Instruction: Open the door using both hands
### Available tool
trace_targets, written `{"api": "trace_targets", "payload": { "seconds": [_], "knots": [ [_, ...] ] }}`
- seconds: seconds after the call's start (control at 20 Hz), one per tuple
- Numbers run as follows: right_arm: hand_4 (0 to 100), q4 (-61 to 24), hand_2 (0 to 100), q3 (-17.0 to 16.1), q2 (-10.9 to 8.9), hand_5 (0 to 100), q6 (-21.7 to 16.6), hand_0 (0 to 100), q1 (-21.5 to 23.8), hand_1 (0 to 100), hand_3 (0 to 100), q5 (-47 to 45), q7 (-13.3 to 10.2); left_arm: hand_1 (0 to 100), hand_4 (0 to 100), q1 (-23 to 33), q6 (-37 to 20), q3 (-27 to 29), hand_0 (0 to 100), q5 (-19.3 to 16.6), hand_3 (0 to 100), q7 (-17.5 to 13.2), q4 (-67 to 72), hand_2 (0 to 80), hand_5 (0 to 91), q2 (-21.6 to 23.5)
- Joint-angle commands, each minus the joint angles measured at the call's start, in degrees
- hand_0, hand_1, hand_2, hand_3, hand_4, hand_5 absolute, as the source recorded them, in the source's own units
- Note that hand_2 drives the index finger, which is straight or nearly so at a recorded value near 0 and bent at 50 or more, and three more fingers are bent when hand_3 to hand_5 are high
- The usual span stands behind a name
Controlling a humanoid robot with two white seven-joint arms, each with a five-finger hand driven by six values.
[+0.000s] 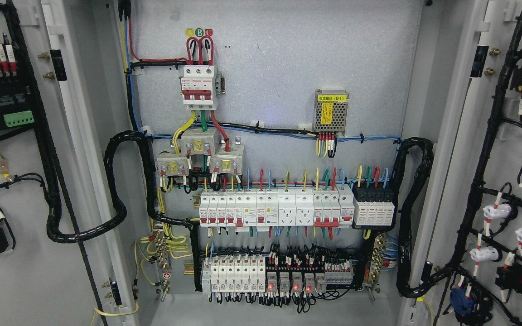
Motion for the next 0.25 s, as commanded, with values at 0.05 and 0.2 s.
{"api": "trace_targets", "payload": {
  "seconds": [0.05,0.2],
  "knots": [
    [0,1.40,0,2.46,1.69,0,-0.09,22,0.00,0,0,0.19,0.01,0,4,-0.16,0.05,-3.79,30,-0.46,3,0.01,-0.95,2.7,0.0,-1.60],
    [0,1.32,0,2.46,1.69,0,-0.01,22,-0.09,0,0,0.19,0.01,0,4,-0.16,0.05,-3.70,30,-0.55,3,0.01,-0.86,2.8,0.0,-1.60]
  ]
}}
